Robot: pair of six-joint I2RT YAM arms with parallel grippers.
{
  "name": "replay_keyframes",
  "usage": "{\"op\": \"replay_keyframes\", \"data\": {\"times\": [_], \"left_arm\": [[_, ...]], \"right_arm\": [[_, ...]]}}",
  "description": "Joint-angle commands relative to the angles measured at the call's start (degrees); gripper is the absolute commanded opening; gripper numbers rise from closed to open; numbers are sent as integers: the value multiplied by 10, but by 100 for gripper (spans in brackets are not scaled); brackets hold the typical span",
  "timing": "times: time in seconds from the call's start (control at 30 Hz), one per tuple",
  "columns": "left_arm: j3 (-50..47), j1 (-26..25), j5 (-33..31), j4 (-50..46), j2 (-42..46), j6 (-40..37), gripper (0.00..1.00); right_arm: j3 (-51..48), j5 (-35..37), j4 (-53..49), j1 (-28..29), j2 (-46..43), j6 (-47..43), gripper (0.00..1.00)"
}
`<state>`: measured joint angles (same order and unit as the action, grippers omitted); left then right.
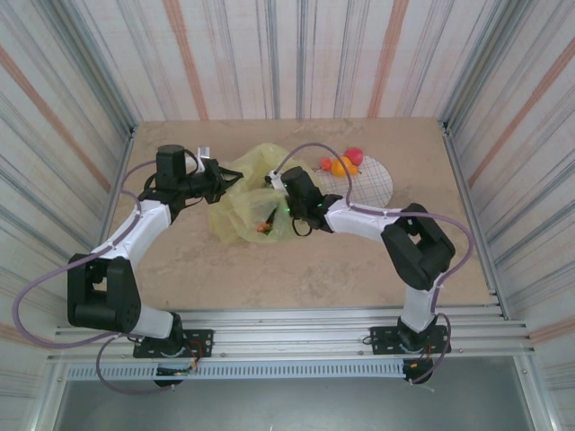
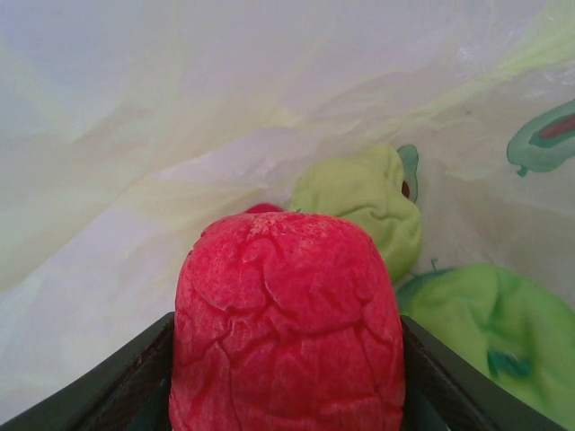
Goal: Place the fruits into the plastic bag
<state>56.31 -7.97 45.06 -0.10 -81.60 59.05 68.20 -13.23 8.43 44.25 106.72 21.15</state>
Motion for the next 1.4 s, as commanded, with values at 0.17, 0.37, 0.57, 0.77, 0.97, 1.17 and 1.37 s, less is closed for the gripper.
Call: {"op": "replay_keyframes", "data": {"times": [0.17,0.37,0.57,0.77,0.97,1.17,1.37], "left_arm": [[-6,-1,14,6,2,6,0],[-6,1,14,6,1,7,0],[-7,2,14,6,3,7,0],[-7,4,14,6,4,7,0],[-7,7,14,6,4,6,0],[-8,8,12,5,3,7,0],[-9,8,11,5,2,6,0]], "right_arm": [[39,26,41,19,40,53,73],[11,40,35,13,2,45,79],[-19,46,22,6,-45,34,80],[-52,54,-2,3,-94,13,80],[-101,43,-37,-11,-161,-14,80],[-140,12,-71,-30,-232,-43,79],[-162,-3,-88,-49,-287,-58,79]]}}
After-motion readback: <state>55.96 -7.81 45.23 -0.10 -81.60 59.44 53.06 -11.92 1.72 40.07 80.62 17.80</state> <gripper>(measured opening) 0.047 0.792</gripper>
